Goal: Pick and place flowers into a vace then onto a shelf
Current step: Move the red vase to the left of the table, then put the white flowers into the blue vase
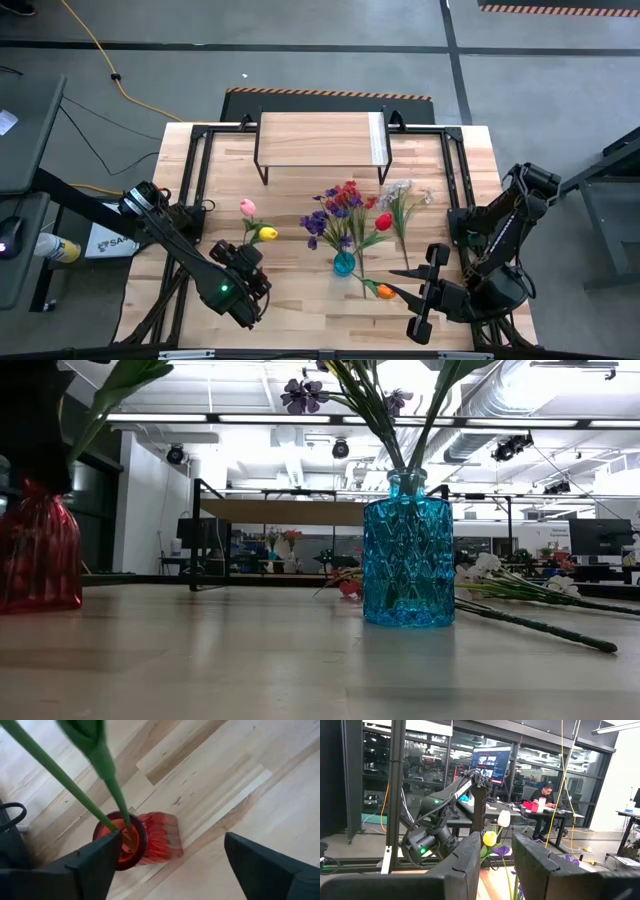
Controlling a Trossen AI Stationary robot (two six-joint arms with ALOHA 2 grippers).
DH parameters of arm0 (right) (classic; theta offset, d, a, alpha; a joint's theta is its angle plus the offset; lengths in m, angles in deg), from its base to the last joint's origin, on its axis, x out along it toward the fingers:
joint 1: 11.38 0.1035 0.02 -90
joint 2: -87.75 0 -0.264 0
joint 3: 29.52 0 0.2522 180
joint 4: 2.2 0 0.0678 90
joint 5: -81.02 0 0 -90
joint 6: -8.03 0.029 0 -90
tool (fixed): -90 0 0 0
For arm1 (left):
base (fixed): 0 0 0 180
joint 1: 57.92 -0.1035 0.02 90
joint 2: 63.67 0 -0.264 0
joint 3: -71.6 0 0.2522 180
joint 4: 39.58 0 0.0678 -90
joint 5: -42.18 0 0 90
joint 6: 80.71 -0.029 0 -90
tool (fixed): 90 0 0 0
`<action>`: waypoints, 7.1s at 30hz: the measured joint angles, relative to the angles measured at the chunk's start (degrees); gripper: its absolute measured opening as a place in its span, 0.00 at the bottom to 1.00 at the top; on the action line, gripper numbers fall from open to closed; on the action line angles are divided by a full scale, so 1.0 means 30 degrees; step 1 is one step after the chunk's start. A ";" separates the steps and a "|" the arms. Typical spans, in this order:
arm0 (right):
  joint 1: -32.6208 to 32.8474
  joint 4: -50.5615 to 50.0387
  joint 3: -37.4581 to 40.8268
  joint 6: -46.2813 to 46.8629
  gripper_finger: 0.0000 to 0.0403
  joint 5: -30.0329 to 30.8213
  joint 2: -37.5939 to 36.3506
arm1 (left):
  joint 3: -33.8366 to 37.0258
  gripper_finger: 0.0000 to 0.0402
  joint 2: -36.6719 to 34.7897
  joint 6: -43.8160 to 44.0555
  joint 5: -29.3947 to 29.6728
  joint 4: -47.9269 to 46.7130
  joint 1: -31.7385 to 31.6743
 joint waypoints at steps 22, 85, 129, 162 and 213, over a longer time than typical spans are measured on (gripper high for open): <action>0.0007 0.0004 0.0000 -0.0141 0.26 0.0888 -0.0007 | -0.3348 0.96 -0.0321 0.0021 0.0645 -0.3867 0.1132; -0.4154 -0.8891 0.0327 -0.4026 0.13 0.6156 -1.5939 | -0.7949 0.96 -0.0335 0.6893 -0.0760 -0.2769 0.5493; -0.0061 0.0092 0.9880 -0.9765 0.15 0.6112 -2.2228 | -0.7949 0.96 -0.0328 0.7667 -0.0539 -0.2259 0.5493; -0.8779 -0.6485 0.4866 -1.7636 0.14 0.0168 -2.2192 | -0.7944 0.96 -0.0328 0.9692 -0.0430 -0.2127 0.5493; 0.0035 -1.8271 -0.3653 -1.7833 0.12 0.1503 -2.0575 | -0.7942 0.97 -0.0328 1.1667 -0.0277 -0.1698 0.5486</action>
